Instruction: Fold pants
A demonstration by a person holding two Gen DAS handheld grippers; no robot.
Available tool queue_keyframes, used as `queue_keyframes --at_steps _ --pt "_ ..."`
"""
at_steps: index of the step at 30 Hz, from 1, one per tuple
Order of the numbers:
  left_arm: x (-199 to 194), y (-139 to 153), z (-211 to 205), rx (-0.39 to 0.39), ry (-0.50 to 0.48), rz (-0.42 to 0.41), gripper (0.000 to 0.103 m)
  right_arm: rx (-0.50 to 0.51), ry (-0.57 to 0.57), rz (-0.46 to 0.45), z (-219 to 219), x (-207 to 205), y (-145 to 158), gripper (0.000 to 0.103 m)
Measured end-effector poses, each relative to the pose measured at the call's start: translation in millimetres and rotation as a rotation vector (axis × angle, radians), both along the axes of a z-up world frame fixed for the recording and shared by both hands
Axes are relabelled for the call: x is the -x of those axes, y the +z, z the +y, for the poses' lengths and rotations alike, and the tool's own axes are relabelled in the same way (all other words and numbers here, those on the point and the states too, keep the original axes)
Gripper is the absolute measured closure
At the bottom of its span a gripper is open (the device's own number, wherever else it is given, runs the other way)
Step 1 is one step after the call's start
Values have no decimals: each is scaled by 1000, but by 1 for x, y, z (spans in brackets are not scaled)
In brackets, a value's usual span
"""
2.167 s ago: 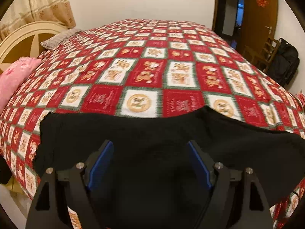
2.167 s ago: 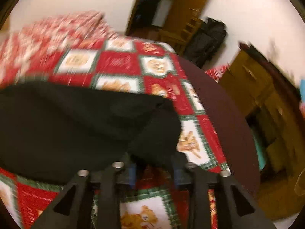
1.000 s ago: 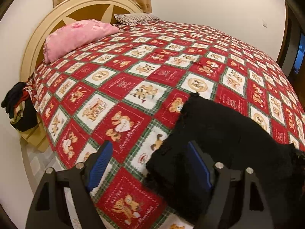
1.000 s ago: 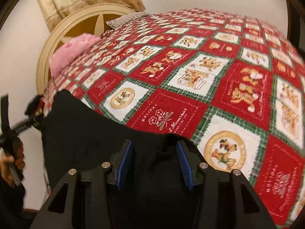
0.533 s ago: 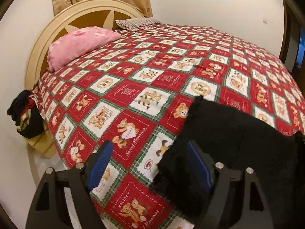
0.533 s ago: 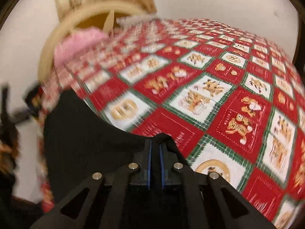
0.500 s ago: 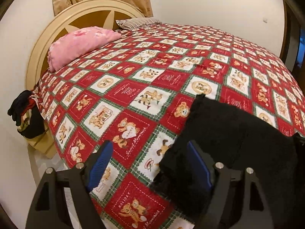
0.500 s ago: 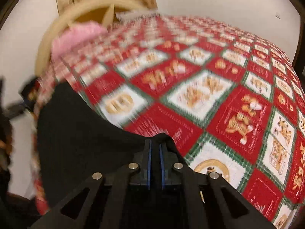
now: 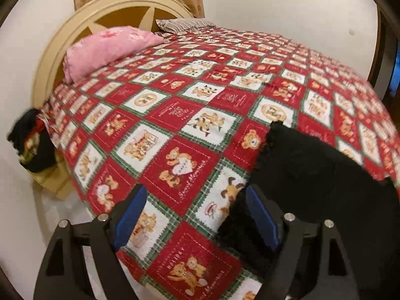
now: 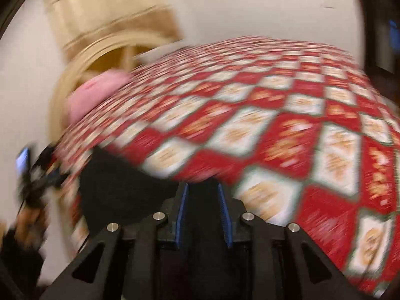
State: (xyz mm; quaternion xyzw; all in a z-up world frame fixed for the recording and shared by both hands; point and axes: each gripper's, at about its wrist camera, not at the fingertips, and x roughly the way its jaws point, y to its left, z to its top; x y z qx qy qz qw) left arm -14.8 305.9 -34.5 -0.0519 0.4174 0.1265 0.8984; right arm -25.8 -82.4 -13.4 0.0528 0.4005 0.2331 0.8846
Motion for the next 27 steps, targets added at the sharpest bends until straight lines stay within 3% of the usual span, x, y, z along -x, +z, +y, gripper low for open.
queue_keyframes --at_steps 2,6,10,13,14,16,17,18,19,22,27 --pt "5 -1 0 30 -12 -3 12 9 110 -10 37 24 -6 76" --pt "7 -16 -22 6 -111 57 11 122 268 -37 95 56 -29 51" --pt "5 -25 -34 6 -161 86 11 295 316 -55 124 69 -55 52" --pt "-3 -32 -36 53 -143 100 11 427 331 -43 131 70 -79 52" --pt "-5 -34 -35 92 -142 104 11 440 336 -79 130 75 -81 52" --pt "-7 -38 -35 164 -146 104 18 432 332 -94 126 77 -79 67" --pt "-8 -39 -35 201 -148 102 31 422 322 -85 123 75 -78 86" --pt "-9 -40 -34 240 -150 102 39 402 321 -67 121 72 -77 90" --pt "-11 -39 -34 252 -133 98 42 397 319 -65 121 74 -76 91" --pt "-8 -33 -30 261 -94 69 64 340 306 -73 113 77 -65 98" --pt "8 -20 -27 275 -88 25 64 258 365 -89 106 88 -46 99"
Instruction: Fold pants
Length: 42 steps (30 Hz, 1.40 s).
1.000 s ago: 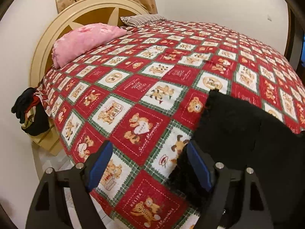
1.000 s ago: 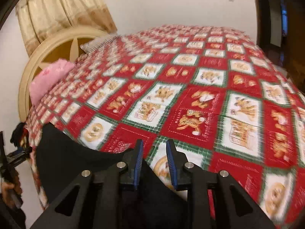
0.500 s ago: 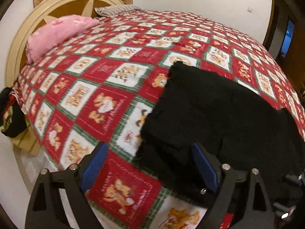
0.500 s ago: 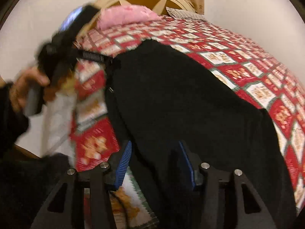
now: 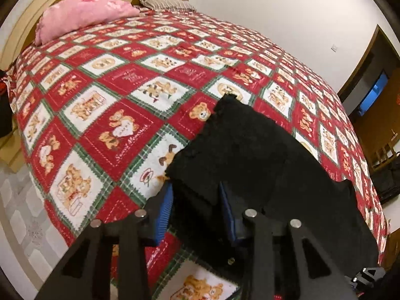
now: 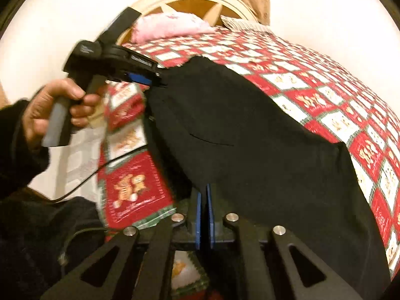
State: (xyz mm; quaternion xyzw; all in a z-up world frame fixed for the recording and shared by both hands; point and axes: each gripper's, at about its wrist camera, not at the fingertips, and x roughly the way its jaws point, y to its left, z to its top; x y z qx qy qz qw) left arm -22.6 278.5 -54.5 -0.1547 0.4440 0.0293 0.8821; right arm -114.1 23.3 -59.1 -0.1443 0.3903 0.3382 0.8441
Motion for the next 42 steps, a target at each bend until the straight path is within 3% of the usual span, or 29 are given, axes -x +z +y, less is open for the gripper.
queue_keyframes --at_steps 7,11,14,18,19,20,21,24,28,31,33,34,37,38,39,42 --pt "9 -17 2 -41 27 44 64 94 52 32 13 12 -30 99" --pt "10 -15 1 -108 26 37 48 83 35 27 10 11 -33 96" --pt "14 1 7 -127 50 6 42 -48 -2 96 -7 9 -13 95" --pt "14 41 -9 -303 64 -118 42 -334 -115 77 -66 7 39 93" --pt "12 47 -15 -310 39 -141 41 -383 -169 61 -85 5 49 87" --pt "9 51 -25 -319 4 -162 38 -400 -278 26 -112 2 55 68" --pt "4 54 -42 -336 -43 -183 36 -363 -378 -16 -128 2 56 49" --pt "-11 43 -81 -356 -139 -182 34 -149 -572 -85 -155 0 43 47" --pt "-30 10 -112 -377 -182 -103 34 20 -677 -19 -183 8 12 47" --pt "-37 -10 -113 -369 -175 -49 34 -48 -745 94 -223 25 -5 47" --pt "-36 -13 -116 -400 -185 -56 33 -185 -693 85 -247 46 -3 52" --pt "-35 -13 -118 -415 -190 -55 33 -189 -706 82 -256 53 -1 52" --pt "-36 -11 -118 -404 -192 -38 33 -32 -801 60 -284 83 -3 51" --pt "-37 -11 -118 -398 -192 -32 33 -4 -857 79 -302 96 -7 41" --pt "-37 -9 -118 -394 -190 -25 33 -29 -896 86 -313 104 -6 33" --pt "-32 1 -124 -399 -187 -20 32 -74 -1081 133 -364 141 -6 33"
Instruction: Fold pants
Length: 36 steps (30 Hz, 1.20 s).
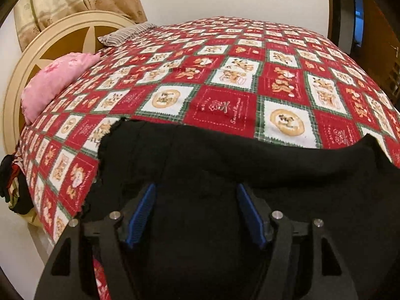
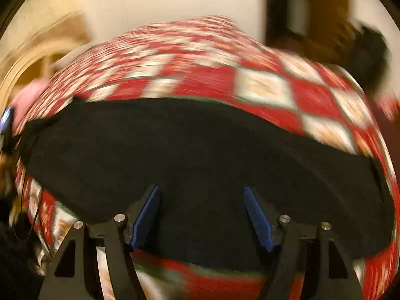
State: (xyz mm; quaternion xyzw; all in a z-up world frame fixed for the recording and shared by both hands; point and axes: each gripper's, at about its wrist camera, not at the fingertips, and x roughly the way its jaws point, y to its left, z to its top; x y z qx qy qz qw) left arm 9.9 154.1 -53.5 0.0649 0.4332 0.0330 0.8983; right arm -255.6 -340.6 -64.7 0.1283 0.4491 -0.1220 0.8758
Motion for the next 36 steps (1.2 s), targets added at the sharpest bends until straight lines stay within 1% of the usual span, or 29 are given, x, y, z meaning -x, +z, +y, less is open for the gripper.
queue_keyframes --at_steps 1,3,4,5,6,8,9,10,12,13,14,15,17,18,19,21,22,25,26,27,28,29,30,31,32,33,34,35,36 --pt "2 4 -6 6 -20 -5 32 -30 -73 -51 -21 18 9 33" --pt "9 16 -24 16 -84 -31 32 -103 -199 -180 -56 43 25 34" --pt "15 23 -39 14 -130 -50 32 -130 -309 -244 -82 58 32 36" --pt "21 28 -54 14 -173 -67 32 -128 -372 -256 -96 64 34 47" --pt "28 33 -73 19 -226 -83 32 -105 -419 -234 -111 65 34 54" --pt "41 38 -107 55 -332 -86 31 -40 -446 -146 -132 55 26 54" --pt "50 38 -131 84 -406 -69 31 -27 -450 -112 -141 54 20 54" --pt "55 38 -147 99 -451 -53 31 -22 -455 -73 -150 50 12 54" --pt "72 35 -187 131 -549 -27 31 -45 -440 -54 -155 47 4 54" --pt "78 35 -202 142 -590 -19 31 -42 -431 -44 -153 48 2 53" --pt "86 34 -217 148 -633 -16 31 -24 -420 -46 -154 57 2 51" --pt "97 31 -238 141 -681 -19 31 -5 -402 -43 -151 57 0 48" --pt "110 26 -264 115 -747 -17 31 65 -350 -6 -146 55 -2 49" --pt "120 22 -279 94 -790 -24 31 82 -338 6 -143 54 -1 52" --pt "126 20 -284 80 -807 -31 31 94 -329 15 -139 52 1 57" --pt "135 13 -294 72 -835 -18 31 86 -329 18 -137 53 6 84" --pt "138 9 -297 75 -846 0 31 82 -330 14 -137 54 9 85" --pt "143 -7 -299 64 -842 49 31 178 -388 30 -137 53 11 88" --pt "143 -10 -298 70 -836 47 30 236 -429 52 -142 53 10 98" --pt "144 -10 -295 78 -833 35 30 239 -449 63 -149 55 7 98" --pt "145 -11 -294 75 -831 30 29 180 -451 46 -157 59 4 98" --pt "145 -11 -293 69 -833 26 27 116 -455 -2 -164 66 2 98" --pt "145 -10 -292 67 -835 22 26 77 -461 -25 -169 72 2 98" --pt "145 -11 -292 69 -833 24 24 33 -480 -92 -173 84 8 98" --pt "144 -11 -291 78 -829 33 24 2 -501 -151 -174 95 14 95" --pt "141 -11 -292 88 -828 45 24 -51 -535 -229 -175 110 22 84" --pt "139 -10 -292 94 -828 51 24 -80 -557 -270 -175 119 27 77" --pt "138 -8 -291 97 -825 55 24 -110 -583 -321 -173 131 33 63" --pt "137 -6 -289 97 -818 51 24 -115 -600 -352 -169 140 37 53"
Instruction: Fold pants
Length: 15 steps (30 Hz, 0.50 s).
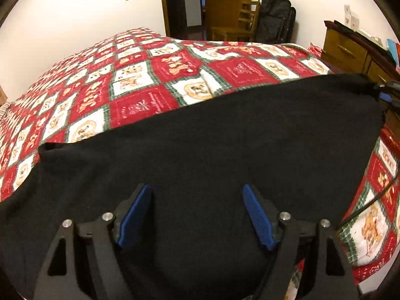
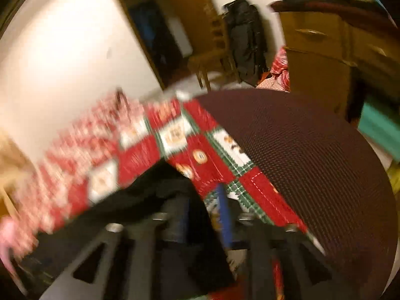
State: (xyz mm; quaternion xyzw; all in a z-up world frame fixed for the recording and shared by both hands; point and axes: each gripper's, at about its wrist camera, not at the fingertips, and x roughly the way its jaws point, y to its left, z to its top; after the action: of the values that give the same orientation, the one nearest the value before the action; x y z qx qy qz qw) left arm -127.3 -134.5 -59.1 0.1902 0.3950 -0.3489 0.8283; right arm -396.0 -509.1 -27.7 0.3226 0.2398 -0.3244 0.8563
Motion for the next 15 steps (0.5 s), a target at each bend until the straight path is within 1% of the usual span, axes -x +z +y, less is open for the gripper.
queue_keyframes --at_steps 1,2,3,4,5,6,7,8,10,11,12,13,15 --pt "-1 5 3 11 8 -8 24 17 -24 -25 7 10 4 49" --pt "-2 7 5 22 12 -11 24 30 -41 -37 12 16 6 42" --pt "-4 10 8 36 17 -9 24 33 -63 -50 15 21 6 39" --pt "-5 13 10 48 21 -4 24 18 -77 -73 16 26 4 38" --pt "-7 15 12 55 25 -1 23 -29 -78 -110 13 30 -4 38" --pt "-8 15 13 59 28 1 23 -55 -77 -116 11 31 -7 38" --pt "-8 13 13 56 27 5 23 -80 -82 -102 5 28 -16 38" --pt "-8 11 13 47 27 8 23 -82 -78 -72 2 21 -19 38" --pt "-7 7 13 33 23 14 23 -93 -7 -4 -11 -4 -28 38" --pt "-6 6 13 28 19 15 23 -75 -3 57 -19 -18 -28 38" --pt "-4 5 13 22 17 10 23 -53 -10 97 -21 -24 -26 38" --pt "-3 6 13 20 19 3 23 -33 2 156 -34 -39 -27 38" --pt "-3 7 12 13 24 -10 23 -51 44 242 -51 -54 -32 38"
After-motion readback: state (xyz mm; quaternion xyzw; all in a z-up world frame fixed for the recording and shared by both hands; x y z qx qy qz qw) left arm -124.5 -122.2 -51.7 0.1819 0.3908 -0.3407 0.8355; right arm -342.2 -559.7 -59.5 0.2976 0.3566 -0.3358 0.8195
